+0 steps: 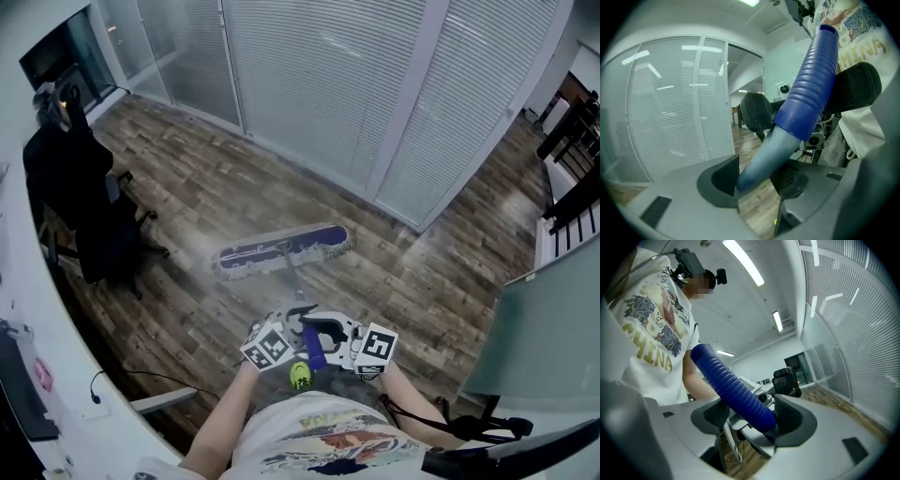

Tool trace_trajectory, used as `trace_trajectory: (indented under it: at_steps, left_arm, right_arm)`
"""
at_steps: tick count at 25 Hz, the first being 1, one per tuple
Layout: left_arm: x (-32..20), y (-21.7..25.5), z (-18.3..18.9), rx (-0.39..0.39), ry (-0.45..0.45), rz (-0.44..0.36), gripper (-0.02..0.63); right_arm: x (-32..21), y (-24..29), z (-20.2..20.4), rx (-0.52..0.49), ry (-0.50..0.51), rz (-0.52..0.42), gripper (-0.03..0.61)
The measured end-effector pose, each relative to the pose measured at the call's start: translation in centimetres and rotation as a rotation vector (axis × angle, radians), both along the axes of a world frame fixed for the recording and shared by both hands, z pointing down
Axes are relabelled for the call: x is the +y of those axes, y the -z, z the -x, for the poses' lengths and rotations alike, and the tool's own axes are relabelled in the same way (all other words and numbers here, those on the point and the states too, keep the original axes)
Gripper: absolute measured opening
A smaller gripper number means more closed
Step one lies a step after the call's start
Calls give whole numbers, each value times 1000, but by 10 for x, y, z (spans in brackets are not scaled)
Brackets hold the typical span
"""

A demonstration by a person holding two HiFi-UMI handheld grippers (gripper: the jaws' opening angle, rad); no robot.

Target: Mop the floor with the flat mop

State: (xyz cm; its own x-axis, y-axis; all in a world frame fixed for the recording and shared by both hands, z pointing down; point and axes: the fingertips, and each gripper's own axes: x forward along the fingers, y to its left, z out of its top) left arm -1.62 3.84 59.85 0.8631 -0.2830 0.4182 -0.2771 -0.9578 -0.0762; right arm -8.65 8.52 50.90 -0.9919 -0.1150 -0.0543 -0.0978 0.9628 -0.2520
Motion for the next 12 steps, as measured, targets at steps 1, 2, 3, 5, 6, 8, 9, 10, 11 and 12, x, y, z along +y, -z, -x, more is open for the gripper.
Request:
trace_trajectory:
  at_steps: [1,2,3,5,6,8,9,10,11,12]
  left_arm:
    - [-8,-2,2,5,8,-1,176]
    - [-19,-4,4,8,15,-4,176]
    - [-31,-5,7,7,20,-9,176]
    - [-60,-6,11,4,25,-18,175]
    - [-75,-6,12,3,28,-20,174]
    - [-109,-6,14,1,38,-18,172]
    - [-127,-7,15,-1,44,-16,170]
    - [-147,-6,16,-1,51,-16,170]
    - [-167,-5,16,1,58,-18,170]
    - [-188,-4,16,3,63,-22,170]
  right_arm:
    - [-8,-2,2,3,6,0,276]
    - [-17,-4,4,4,11,-3,276]
    - [-29,-5,6,4,15,-8,276]
    - [-56,-6,10,3,26,-16,276]
    - [-71,-6,11,2,31,-17,276]
    - [-105,-6,13,-2,41,-18,276]
    - [-123,-6,13,-4,47,-18,276]
    - [-142,-6,13,-3,53,-18,276]
    - [-162,-6,13,-2,60,-17,276]
    - [-181,-6,14,-2,68,-15,276]
